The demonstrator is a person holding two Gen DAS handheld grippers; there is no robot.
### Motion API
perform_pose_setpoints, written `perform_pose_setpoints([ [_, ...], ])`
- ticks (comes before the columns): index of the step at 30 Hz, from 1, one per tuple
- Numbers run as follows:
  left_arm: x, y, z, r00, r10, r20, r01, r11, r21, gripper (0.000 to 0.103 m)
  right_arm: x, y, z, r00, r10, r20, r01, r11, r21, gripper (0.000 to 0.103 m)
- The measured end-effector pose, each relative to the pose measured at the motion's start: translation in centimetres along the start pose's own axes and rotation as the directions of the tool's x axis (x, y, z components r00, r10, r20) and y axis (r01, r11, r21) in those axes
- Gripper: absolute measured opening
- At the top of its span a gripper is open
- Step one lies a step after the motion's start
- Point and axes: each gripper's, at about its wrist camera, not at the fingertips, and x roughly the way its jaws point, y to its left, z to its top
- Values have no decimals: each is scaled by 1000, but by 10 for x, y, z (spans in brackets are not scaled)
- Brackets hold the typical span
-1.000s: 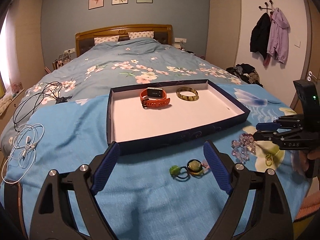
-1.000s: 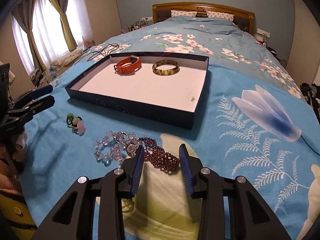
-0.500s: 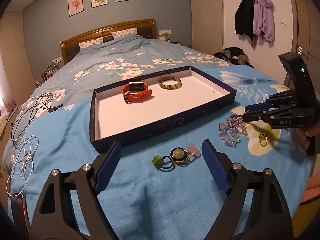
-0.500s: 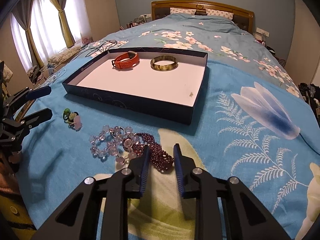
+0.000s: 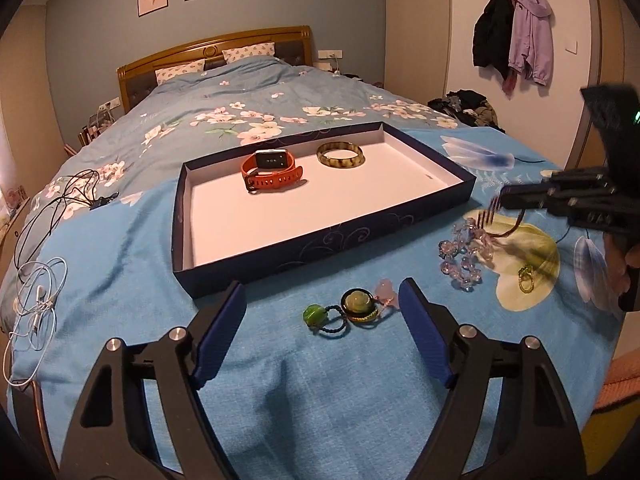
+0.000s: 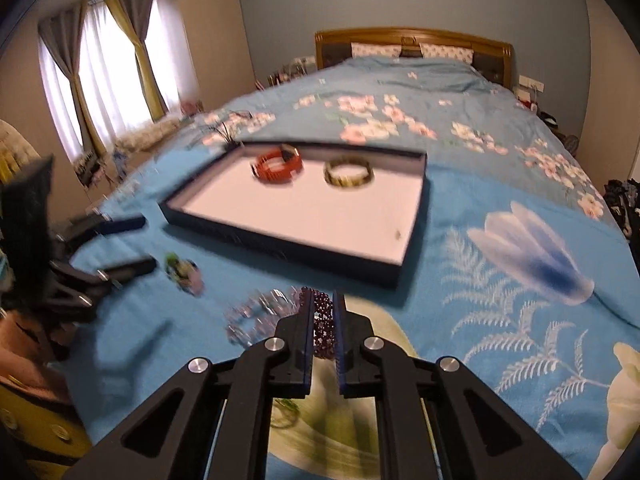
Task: Organize jewelry
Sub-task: 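Grasp the purple beaded bracelet with the right tool while the left tool moves to the black ring, then grasp the black ring with the left tool while the right tool holds the purple bracelet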
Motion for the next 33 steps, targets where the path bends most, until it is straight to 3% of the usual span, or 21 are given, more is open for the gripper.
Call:
perform_pose_setpoints([
  [7,1,1,-1,1000,-22,-7,22,1000,-5,72,-15,8,16,997,28,66,-27,1000,-15,7],
  [20,22,9,-1,994,17,-107,-13,999,33,54,1,-7,-1,1000,22,15,-23,998,61,7],
  [25,30,10,-2,990,2,-139,3,999,34,53,3,-8,-3,999,30,13,-31,998,63,7],
  [28,34,11,-2,988,7,-156,-2,999,35,45,4,-8,-4,999,33,11,-34,997,66,7],
  [33,40,18,-1,983,66,-174,-65,998,9,39,5,-10,-4,999,35,9,-35,997,71,7],
])
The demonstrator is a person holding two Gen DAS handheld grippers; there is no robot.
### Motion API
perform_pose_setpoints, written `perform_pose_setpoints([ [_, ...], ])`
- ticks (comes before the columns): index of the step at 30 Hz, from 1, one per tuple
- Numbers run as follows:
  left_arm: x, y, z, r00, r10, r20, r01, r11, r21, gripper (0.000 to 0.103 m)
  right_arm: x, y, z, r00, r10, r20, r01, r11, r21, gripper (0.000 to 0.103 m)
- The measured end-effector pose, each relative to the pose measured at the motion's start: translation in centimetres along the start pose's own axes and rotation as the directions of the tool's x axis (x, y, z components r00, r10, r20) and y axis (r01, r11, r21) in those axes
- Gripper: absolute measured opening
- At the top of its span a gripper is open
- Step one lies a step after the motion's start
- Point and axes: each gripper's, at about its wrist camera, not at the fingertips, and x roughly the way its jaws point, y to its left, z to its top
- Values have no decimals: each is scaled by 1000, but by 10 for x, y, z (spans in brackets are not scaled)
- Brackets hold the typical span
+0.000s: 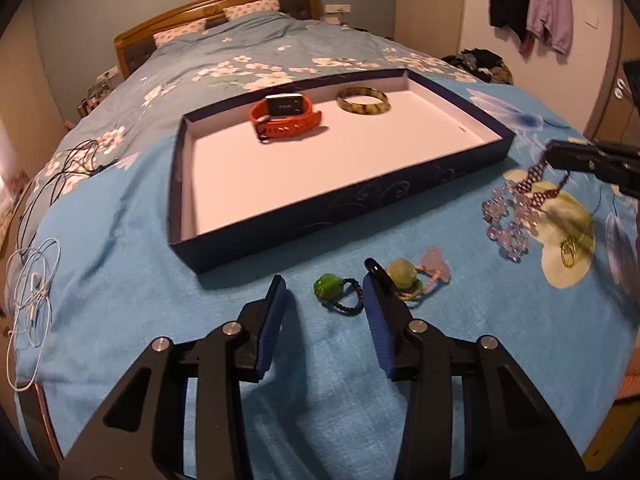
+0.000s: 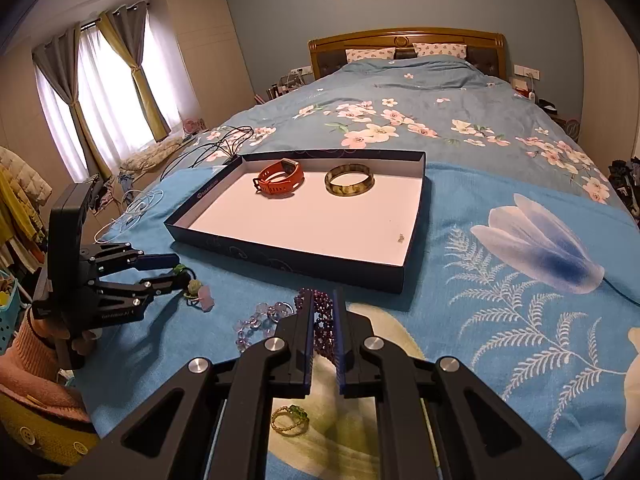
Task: Organize jewelry
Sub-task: 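Grasp the black ring with the left tool while the right tool holds the purple bracelet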
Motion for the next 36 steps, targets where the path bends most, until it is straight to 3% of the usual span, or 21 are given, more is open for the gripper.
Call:
perform_pose_setpoints([
  [2,-2,1,0,999,39,9,-39,999,2,39,0,0,0,1000,1,1,-1,1000,2,7],
  [8,-16,3,0,998,19,56,-18,1000,-16,40,0,-2,0,1000,1,5,-1,1000,3,7],
  [12,-32,-6,-2,989,-103,105,102,995,12,40,0,-3,0,1000,3,6,-3,1000,7,7],
  [15,-35,-20,-2,984,-136,117,127,989,75,39,2,-3,1,1000,6,5,-6,1000,9,7],
  [17,-30,-28,0,984,-150,98,140,985,99,29,2,-1,1,1000,6,4,-6,1000,6,7],
  [27,-6,-10,4,994,-101,47,100,995,21,28,4,-1,1,1000,10,7,-10,1000,16,7],
  [36,10,-18,13,997,-76,4,75,993,95,27,5,1,3,1000,21,10,-21,1000,9,7],
])
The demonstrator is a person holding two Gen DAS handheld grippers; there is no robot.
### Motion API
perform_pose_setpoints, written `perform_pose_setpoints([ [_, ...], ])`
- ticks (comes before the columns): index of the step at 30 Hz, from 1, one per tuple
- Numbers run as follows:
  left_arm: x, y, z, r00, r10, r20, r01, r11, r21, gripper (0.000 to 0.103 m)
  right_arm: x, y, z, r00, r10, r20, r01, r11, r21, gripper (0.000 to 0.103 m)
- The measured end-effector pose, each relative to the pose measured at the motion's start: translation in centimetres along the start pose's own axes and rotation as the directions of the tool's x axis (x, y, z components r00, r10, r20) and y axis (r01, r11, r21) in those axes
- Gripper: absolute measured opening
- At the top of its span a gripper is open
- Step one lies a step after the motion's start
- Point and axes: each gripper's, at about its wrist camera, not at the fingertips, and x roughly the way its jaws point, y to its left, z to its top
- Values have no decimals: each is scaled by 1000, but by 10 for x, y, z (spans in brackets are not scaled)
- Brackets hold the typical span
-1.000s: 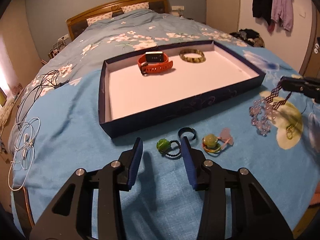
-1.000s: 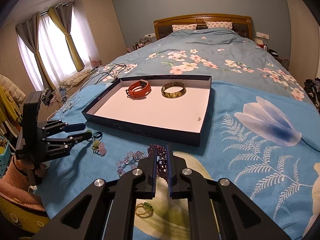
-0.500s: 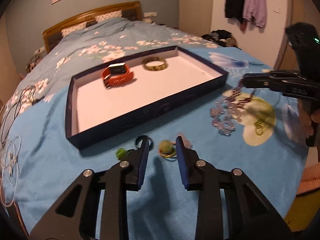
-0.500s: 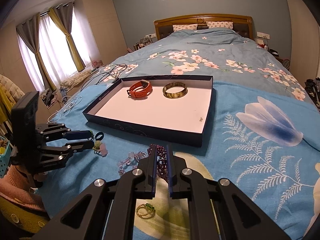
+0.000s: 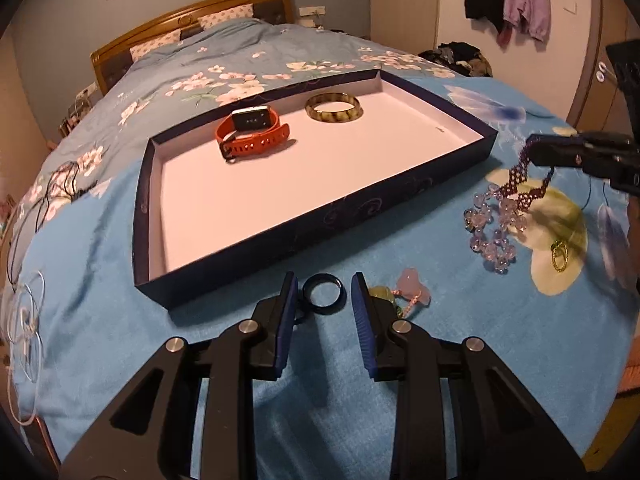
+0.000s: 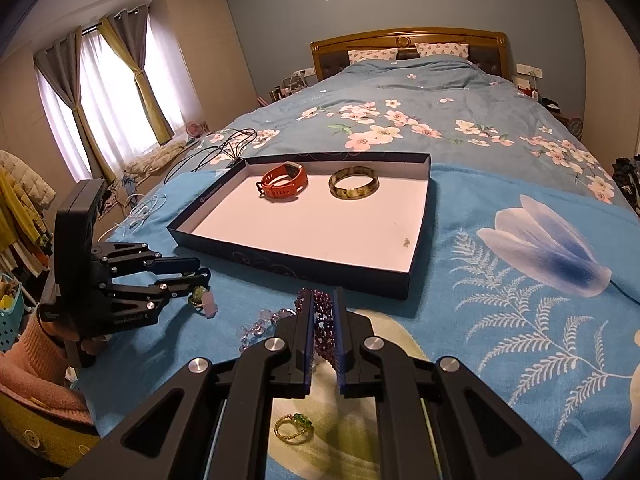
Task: Organize jewelry
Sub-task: 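Grasp the black ring with the left tool while the right tool holds the purple bracelet, then carry the black ring and purple bracelet into the tray and lower them with both tools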
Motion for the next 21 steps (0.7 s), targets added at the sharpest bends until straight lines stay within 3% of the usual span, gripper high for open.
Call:
perform_pose_setpoints([
  [8,-5,-2,-1,999,33,22,-33,999,8,22,-2,1,2,1000,7,8,-7,1000,-3,7],
  [11,-15,3,-1,998,0,63,1,1000,-26,22,-4,1,6,1000,14,21,-14,1000,-4,7],
  [21,-46,10,5,988,-8,154,19,997,-69,22,-13,9,24,997,37,72,-35,999,-27,7],
])
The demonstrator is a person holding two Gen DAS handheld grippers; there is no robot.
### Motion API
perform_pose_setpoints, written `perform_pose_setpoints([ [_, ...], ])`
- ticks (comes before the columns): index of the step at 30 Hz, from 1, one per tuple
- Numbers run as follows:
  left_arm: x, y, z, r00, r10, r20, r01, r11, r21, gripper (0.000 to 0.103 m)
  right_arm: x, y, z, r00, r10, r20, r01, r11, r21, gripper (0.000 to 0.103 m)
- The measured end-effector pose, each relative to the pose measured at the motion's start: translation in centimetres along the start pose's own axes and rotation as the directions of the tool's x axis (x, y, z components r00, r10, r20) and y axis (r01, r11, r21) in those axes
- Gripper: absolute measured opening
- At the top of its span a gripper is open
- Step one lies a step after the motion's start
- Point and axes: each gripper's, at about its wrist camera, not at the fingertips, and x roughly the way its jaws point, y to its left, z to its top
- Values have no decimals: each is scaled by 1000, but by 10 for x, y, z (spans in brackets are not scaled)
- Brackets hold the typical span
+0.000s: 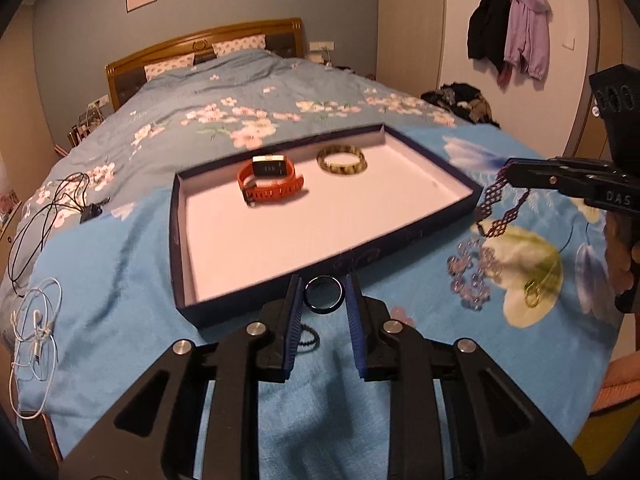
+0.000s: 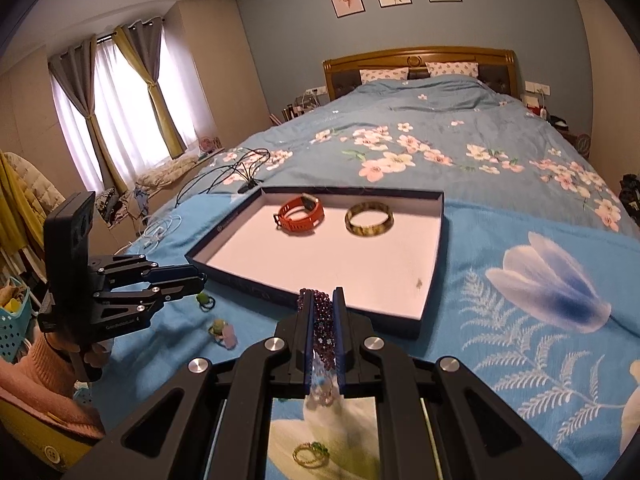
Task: Organize jewelry
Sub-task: 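Carry the black ring and purple bracelet into the tray and lower them with both tools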
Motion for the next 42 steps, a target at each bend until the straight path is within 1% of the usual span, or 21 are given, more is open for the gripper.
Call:
perform_pose_setpoints([
  [6,-9,3,15,999,-7,46,7,1000,-9,22,1,5,18,999,4,32,-3,1000,-28,7],
  [13,-4,13,31,998,7,67,-5,1000,-26,22,14,9,40,999,-6,49,9,998,-59,7],
  [21,8,21,46,998,16,67,-14,999,-41,22,42,-1,60,998,-32,49,35,998,-53,7],
  [28,22,25,55,998,27,61,-25,999,-43,22,65,-9,66,998,-60,21,61,997,-43,7],
  [35,34,27,60,998,35,52,-33,998,-44,22,80,-13,71,998,-67,4,67,997,-35,7],
  [42,50,32,64,999,42,25,-41,998,-55,22,96,-15,75,997,-71,-16,70,997,-36,7],
])
